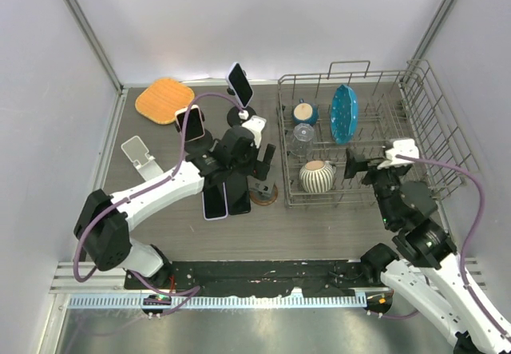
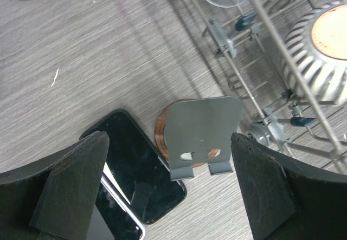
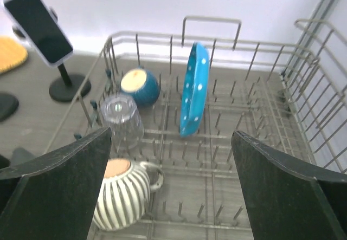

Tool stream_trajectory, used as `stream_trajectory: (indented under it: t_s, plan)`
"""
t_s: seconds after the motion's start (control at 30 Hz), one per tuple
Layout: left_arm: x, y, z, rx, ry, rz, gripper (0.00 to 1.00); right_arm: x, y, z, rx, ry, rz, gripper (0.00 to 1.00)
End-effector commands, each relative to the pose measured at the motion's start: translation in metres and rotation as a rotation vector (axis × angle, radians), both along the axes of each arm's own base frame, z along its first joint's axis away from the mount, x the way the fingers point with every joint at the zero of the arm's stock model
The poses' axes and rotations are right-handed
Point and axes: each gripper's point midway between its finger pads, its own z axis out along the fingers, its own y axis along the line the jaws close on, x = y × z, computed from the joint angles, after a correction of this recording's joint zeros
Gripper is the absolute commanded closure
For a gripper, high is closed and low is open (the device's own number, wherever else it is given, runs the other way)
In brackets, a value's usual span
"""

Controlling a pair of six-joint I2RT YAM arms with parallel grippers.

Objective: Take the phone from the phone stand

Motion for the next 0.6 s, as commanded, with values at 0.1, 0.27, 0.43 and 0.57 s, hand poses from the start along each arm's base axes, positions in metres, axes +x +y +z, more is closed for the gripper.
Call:
stream_trajectory:
  t_s: [0.1,0.27,0.43,0.57]
  plan:
    - [0.01,-0.028,0.004,-0.09,-0.091,0.058,0.0,-0.011,-0.022,0.042,0.132,-0.151,-0.084,0.02]
    - [0.011,-0.031,-0.009,-0.111,-0.071,0.086,0.0,-0.012,-0.024,0.038,0.132,-0.148,-0.091,0.02]
    - [0.006,-0.03,-0.031,-0.095,-0.064,0.104,0.0,-0.007,-0.019,0.034,0.114,-0.131,-0.083,0.02]
    - [-0.001,-0.034,-0.042,-0.058,-0.08,0.096,0.0,-0.002,-0.017,0.029,0.093,-0.106,-0.088,0.02]
